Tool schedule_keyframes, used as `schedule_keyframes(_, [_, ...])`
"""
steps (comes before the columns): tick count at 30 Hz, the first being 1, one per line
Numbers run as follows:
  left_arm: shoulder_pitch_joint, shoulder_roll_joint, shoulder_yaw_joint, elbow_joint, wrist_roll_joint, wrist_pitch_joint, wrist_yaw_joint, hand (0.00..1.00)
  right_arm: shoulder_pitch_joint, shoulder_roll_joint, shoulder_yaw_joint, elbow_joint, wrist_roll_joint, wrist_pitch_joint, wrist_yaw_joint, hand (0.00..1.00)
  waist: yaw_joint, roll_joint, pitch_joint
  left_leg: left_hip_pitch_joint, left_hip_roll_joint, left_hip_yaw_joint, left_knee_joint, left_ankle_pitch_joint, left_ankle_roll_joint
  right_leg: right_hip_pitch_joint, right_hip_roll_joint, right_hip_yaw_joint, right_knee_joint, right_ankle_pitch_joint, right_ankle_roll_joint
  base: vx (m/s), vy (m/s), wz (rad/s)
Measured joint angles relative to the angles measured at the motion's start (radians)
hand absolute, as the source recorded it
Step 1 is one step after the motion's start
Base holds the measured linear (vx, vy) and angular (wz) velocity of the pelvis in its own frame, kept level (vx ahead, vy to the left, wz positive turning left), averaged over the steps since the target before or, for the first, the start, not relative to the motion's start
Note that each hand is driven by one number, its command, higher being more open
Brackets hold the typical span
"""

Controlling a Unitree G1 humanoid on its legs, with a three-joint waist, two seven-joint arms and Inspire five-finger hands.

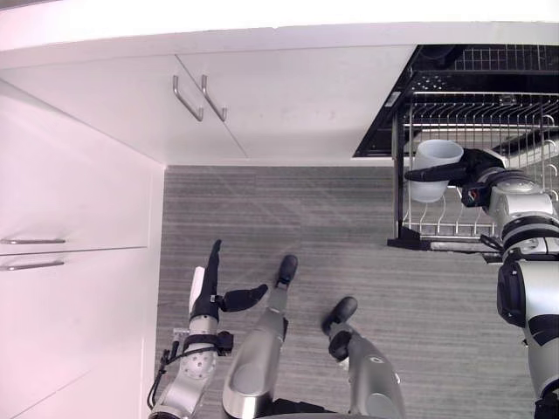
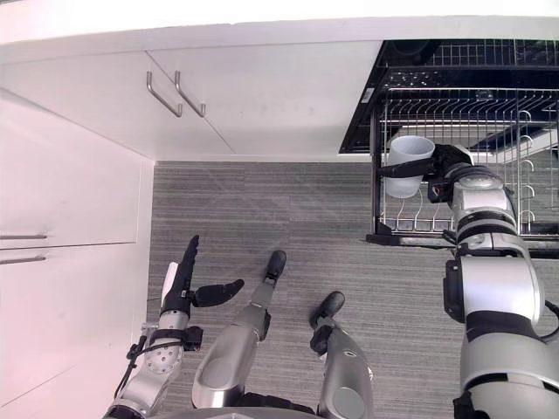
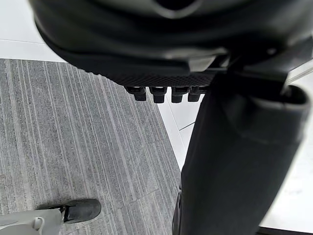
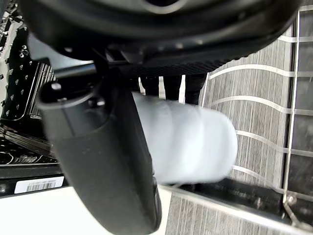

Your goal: Walk over to the sink, pick up the cup, carry it to the dishwasher, place the cup inside the dishwasher, then close the dishwasher door

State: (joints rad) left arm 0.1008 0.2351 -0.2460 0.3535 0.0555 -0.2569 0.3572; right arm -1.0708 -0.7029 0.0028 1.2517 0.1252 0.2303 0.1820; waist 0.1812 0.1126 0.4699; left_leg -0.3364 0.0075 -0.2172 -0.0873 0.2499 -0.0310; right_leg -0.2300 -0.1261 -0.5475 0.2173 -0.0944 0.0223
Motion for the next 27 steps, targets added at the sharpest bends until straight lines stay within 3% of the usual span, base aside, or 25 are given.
schedule_keyframes(8, [-0.002,-0.001,-0.001,0.0,0.0,-0.003,-0.007,1.0,-0.062,0.009,-0.037,0.005,0.004,0.003,-0.07,1.0,0.001,0.012,-0.001,0.001,0.006,0.004,0.0,0.003,-0.005,-0.015,-0.005,0.005,0.036,-0.017,-0.008,0.0,-0.074,-0.01])
schedule_keyframes(12, [-0.002,-0.003,-0.001,0.0,0.003,-0.003,-0.007,1.0,-0.049,0.008,-0.04,-0.028,0.14,0.003,-0.068,1.0,-0.009,0.011,-0.001,0.015,0.012,0.029,-0.002,0.002,-0.006,-0.014,-0.004,0.029,0.044,-0.017,-0.009,-0.01,-0.07,-0.16])
schedule_keyframes(15, [0.002,-0.005,0.002,0.006,0.006,-0.003,-0.007,1.0,0.042,0.008,-0.044,-0.193,0.203,-0.004,-0.067,1.0,-0.027,0.004,-0.005,0.035,0.018,0.063,-0.006,-0.007,-0.001,-0.004,-0.003,0.051,0.042,-0.012,-0.008,-0.01,-0.051,-0.22])
schedule_keyframes(19, [0.021,-0.015,0.008,0.045,0.027,-0.003,-0.004,1.0,0.251,0.013,-0.115,-0.501,0.28,0.0,-0.064,1.0,-0.058,-0.039,-0.033,0.072,0.024,0.122,-0.006,-0.022,0.012,0.032,0.008,0.088,-0.004,0.009,-0.001,0.05,-0.041,-0.26])
schedule_keyframes(21, [0.033,-0.023,0.009,0.072,0.028,-0.002,0.004,1.0,0.392,0.056,-0.222,-0.697,0.316,-0.002,-0.073,1.0,-0.077,-0.061,-0.054,0.087,0.021,0.138,-0.006,-0.031,0.015,0.049,0.008,0.097,-0.023,0.014,0.004,0.09,-0.022,-0.12])
schedule_keyframes(23, [0.064,-0.027,0.027,0.105,0.043,-0.002,0.014,1.0,0.579,0.158,-0.312,-0.942,0.314,-0.012,-0.081,1.0,-0.117,-0.092,-0.093,0.109,0.017,0.155,-0.005,-0.039,0.015,0.083,0.01,0.098,-0.05,0.017,0.009,0.11,-0.022,-0.02])
schedule_keyframes(26, [0.085,-0.046,0.051,0.13,0.045,-0.01,0.034,1.0,0.753,0.239,-0.345,-1.11,0.312,-0.039,-0.065,1.0,-0.128,-0.106,-0.124,0.14,0.017,0.169,-0.006,-0.056,0.017,0.127,0.015,0.098,-0.072,0.018,0.012,0.08,-0.025,0.0])
schedule_keyframes(27, [0.11,-0.069,0.076,0.141,0.047,-0.03,0.05,1.0,0.842,0.293,-0.351,-1.17,0.305,-0.071,-0.044,1.0,-0.128,-0.106,-0.161,0.149,0.018,0.173,-0.006,-0.081,0.023,0.146,0.019,0.093,-0.092,0.02,0.015,0.0,0.0,0.0])
